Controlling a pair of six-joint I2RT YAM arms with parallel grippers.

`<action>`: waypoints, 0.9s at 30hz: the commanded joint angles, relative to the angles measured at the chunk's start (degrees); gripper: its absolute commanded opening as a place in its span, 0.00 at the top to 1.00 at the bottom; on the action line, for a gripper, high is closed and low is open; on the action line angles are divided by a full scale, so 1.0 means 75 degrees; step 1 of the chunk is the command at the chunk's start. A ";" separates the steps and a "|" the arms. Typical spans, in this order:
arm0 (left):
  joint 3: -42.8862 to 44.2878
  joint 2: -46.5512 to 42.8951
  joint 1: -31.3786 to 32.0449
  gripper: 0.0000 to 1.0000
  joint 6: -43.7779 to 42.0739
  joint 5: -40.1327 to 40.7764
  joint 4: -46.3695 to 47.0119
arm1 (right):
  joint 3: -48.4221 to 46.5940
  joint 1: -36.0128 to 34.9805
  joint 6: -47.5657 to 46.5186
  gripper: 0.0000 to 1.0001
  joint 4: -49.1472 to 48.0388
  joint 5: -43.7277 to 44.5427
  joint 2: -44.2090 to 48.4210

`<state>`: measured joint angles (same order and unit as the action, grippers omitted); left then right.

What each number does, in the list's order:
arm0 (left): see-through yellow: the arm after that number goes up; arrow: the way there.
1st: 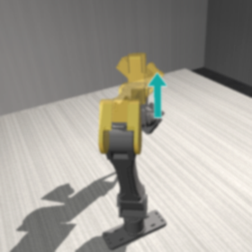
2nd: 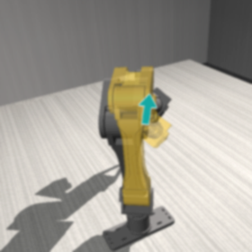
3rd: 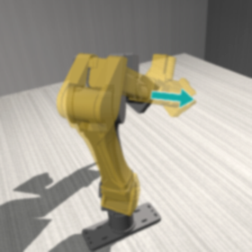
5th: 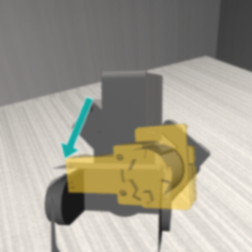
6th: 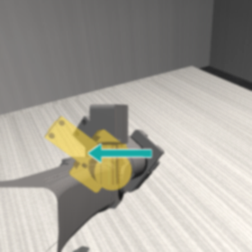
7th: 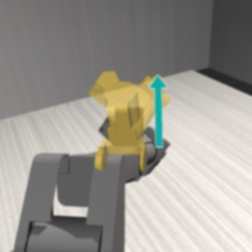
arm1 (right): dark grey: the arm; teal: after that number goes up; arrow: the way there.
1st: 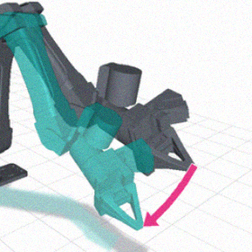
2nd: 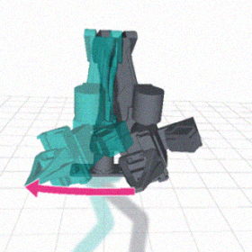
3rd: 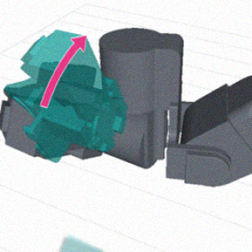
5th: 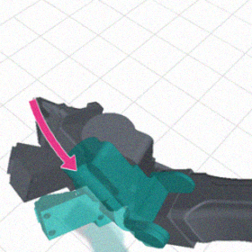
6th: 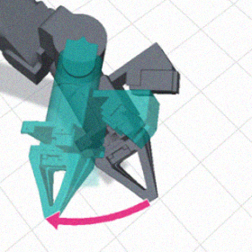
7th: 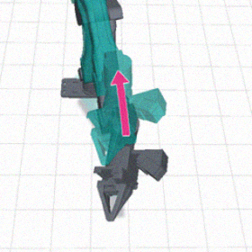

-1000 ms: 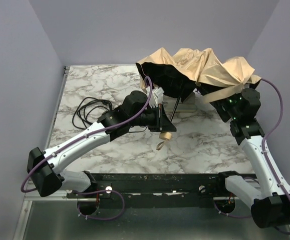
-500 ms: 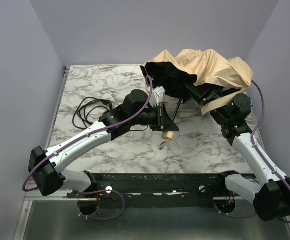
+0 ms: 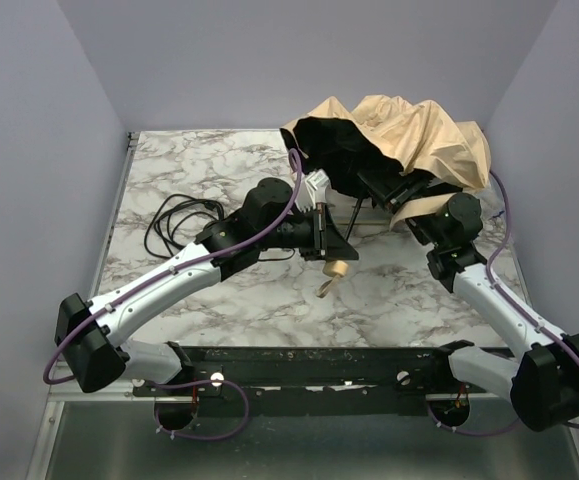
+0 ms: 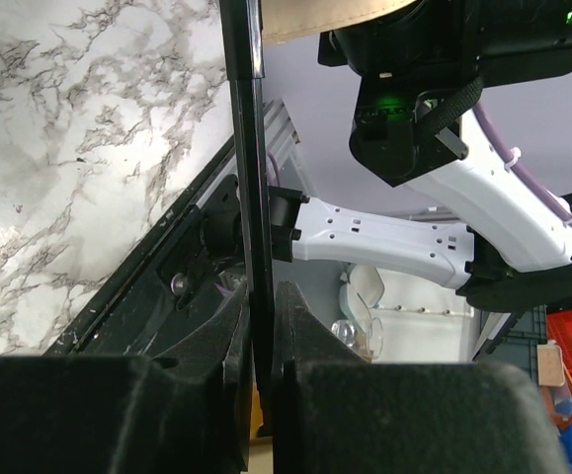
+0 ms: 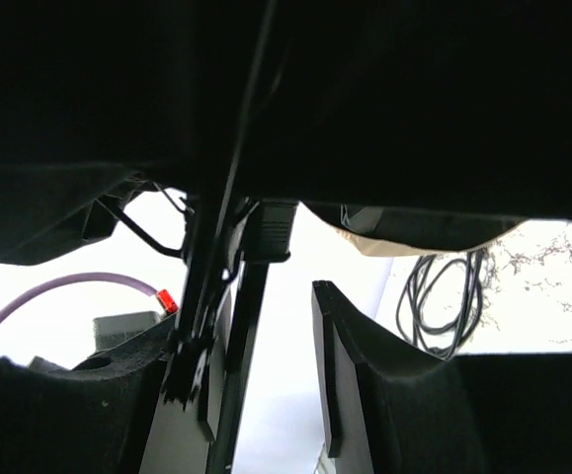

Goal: Open the umbrella

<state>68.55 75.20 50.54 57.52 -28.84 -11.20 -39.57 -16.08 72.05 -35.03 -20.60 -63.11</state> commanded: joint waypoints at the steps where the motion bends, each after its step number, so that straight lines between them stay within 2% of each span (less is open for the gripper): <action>1: 0.0041 -0.0513 -0.0048 1.00 -0.0257 -0.0205 0.0876 | 0.0181 -0.0036 0.0030 0.58 -0.0640 0.1016 -0.0221; 7: -0.0245 -0.0558 -0.0048 1.00 -0.0089 -0.0477 0.1213 | 0.0053 -0.0111 0.0387 0.65 -0.1222 0.1695 -0.0825; 13: -0.0361 -0.0628 0.0022 1.00 -0.0132 -0.0664 0.1297 | -0.0336 -0.0302 0.0343 0.74 -0.0791 0.2682 -0.1077; 20: -0.0295 -0.0426 0.0520 1.00 -0.0363 -0.0872 0.1053 | -0.0887 -0.0350 0.0345 0.80 -0.0312 0.4829 -0.1169; 27: 0.0030 -0.0217 0.1453 1.00 -0.0817 -0.0530 0.0387 | -0.2471 -0.0352 -0.0113 0.80 0.0005 0.7542 -0.1502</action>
<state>66.13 74.81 52.16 58.67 -20.49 -3.44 -48.82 -22.94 74.02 -36.05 1.78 -71.07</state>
